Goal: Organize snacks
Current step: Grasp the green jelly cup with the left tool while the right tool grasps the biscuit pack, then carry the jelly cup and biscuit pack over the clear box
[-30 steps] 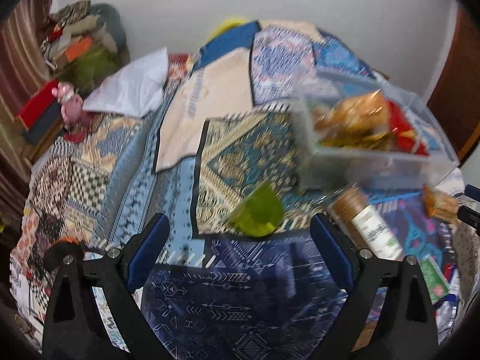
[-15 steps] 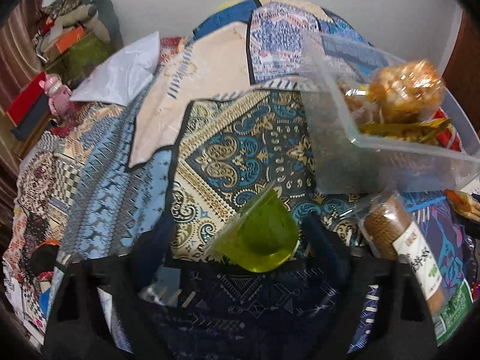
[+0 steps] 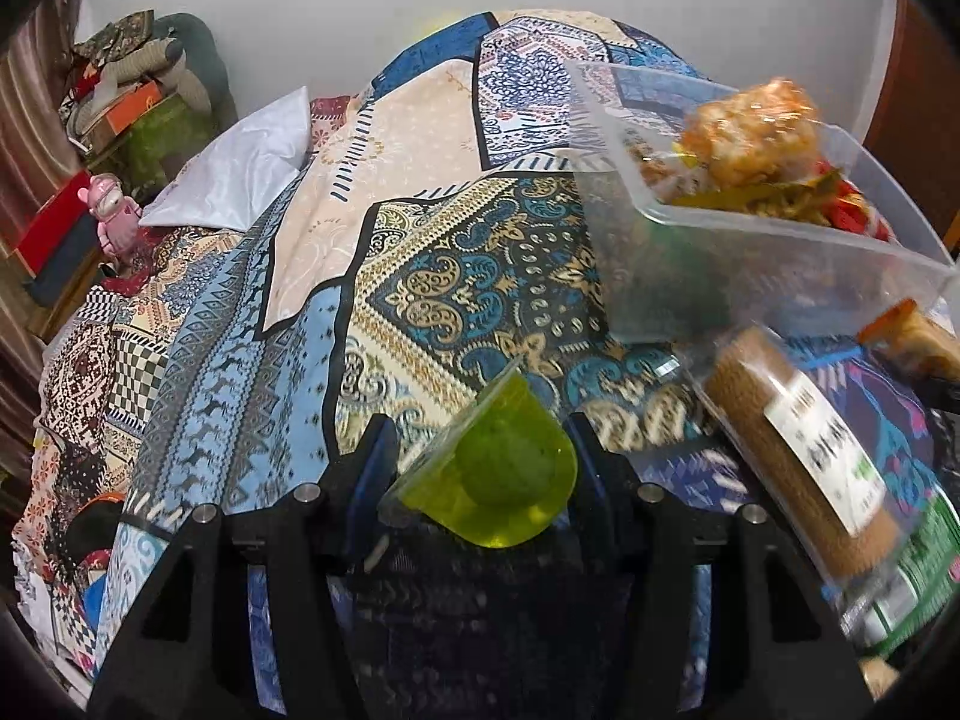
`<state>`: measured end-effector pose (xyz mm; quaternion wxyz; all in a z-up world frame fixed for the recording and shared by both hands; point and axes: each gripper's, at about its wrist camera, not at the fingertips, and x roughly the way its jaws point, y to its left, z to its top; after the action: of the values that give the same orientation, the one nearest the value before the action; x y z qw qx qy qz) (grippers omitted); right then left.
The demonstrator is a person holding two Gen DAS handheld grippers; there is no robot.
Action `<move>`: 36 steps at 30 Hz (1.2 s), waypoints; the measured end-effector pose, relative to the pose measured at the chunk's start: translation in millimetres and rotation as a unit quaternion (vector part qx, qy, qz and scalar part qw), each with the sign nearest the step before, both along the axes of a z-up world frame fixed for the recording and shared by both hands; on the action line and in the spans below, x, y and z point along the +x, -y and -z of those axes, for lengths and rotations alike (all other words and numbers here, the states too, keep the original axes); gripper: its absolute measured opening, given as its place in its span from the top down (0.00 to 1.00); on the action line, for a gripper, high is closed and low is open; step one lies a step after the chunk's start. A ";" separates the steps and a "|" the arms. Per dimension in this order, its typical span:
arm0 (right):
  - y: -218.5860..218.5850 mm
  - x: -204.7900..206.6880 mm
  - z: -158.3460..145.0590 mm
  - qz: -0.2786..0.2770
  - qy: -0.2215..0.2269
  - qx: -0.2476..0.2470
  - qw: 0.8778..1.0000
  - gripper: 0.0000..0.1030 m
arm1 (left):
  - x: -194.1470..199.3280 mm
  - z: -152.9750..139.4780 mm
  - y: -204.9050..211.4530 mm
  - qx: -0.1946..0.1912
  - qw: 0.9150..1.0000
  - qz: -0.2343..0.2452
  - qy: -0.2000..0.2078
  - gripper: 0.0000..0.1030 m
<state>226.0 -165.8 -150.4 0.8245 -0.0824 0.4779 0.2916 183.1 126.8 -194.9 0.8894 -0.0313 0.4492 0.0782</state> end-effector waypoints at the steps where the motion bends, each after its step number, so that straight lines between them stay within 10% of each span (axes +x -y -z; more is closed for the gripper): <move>1: 0.6 -3.9 -0.8 -0.003 -0.004 0.002 1.000 0.68 | -3.3 -1.9 0.7 -0.001 1.000 0.001 0.002 0.45; 10: -6.6 -39.7 -5.7 -0.036 0.000 -0.017 0.999 0.71 | -35.3 -29.7 15.7 -0.006 0.999 0.019 0.028 0.46; 15: -11.5 -52.3 -12.0 -0.050 0.010 -0.023 0.998 0.48 | -46.5 -43.3 22.6 -0.011 0.999 0.026 0.042 0.46; 27: -41.5 -26.4 0.9 -0.073 -0.019 -0.009 0.997 0.46 | -42.7 -62.8 35.4 -0.018 0.997 0.044 0.064 0.46; 30: -38.2 -20.2 2.3 -0.061 -0.026 0.016 0.998 0.67 | -40.1 -68.0 39.6 -0.020 0.996 0.049 0.070 0.46; 36: -24.9 -24.4 -14.1 -0.034 0.000 0.028 0.999 0.70 | -34.3 -84.9 51.9 -0.022 0.994 0.062 0.089 0.46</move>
<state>201.6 -140.9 -136.3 0.8160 -0.0757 0.4667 0.3326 148.8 74.8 -110.0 0.9282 -0.0304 0.3706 0.0098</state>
